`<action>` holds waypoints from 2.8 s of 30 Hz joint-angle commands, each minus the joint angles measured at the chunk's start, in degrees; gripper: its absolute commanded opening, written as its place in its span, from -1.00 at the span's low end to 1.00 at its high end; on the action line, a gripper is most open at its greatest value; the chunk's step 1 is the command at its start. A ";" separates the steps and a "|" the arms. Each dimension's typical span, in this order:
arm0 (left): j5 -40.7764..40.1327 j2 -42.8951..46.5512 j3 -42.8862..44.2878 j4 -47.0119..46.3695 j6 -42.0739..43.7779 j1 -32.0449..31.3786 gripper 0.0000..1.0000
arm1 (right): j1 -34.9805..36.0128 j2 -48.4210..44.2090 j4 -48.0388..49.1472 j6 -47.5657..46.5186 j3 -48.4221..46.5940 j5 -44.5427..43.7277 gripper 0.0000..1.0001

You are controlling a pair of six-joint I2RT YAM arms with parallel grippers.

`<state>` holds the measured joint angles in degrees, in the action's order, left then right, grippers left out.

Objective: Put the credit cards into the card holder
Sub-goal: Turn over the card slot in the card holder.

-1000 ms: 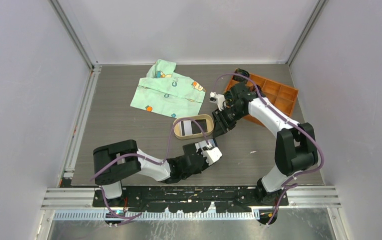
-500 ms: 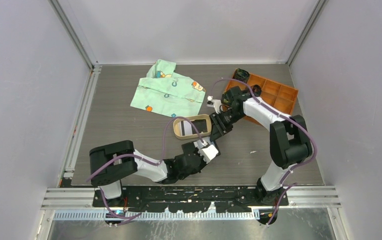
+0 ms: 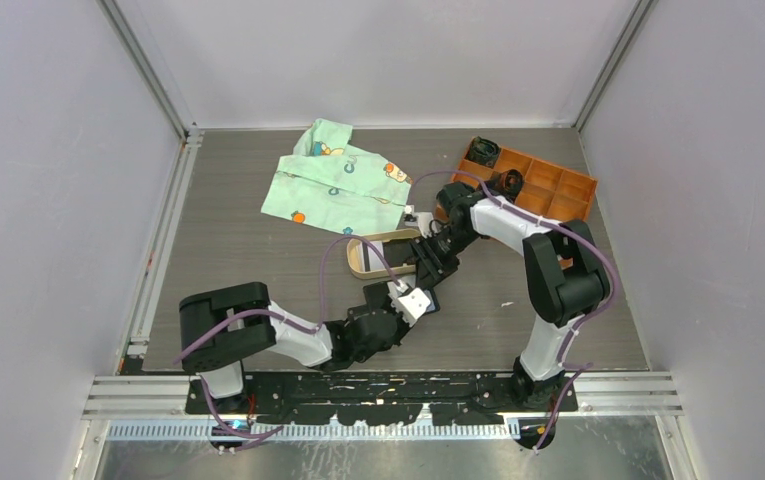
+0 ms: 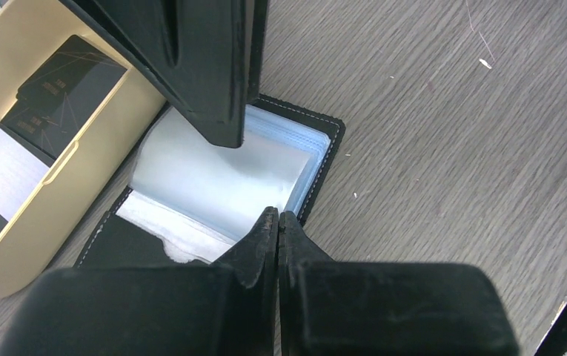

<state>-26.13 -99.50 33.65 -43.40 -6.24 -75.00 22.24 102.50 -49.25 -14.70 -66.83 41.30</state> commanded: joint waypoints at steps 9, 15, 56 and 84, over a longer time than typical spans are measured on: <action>-2.08 0.89 -0.32 -6.18 -0.48 -0.41 -1.00 | 1.22 1.61 0.51 1.72 -1.64 -5.26 -0.02; -0.49 -0.30 0.64 -6.15 2.45 -1.44 -0.37 | 1.14 1.43 0.26 1.61 -1.95 -4.46 -0.01; -14.74 -6.77 6.61 -4.48 10.82 -3.84 -0.84 | -1.06 1.01 1.83 2.39 -1.42 -12.06 -0.48; -15.02 -4.29 3.06 -8.02 6.54 -3.86 -0.78 | 4.81 3.35 3.19 5.75 -2.60 -3.53 -0.60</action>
<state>-40.49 -106.39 37.39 -46.96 1.50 -78.74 26.70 106.69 -47.46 -10.61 -67.09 32.82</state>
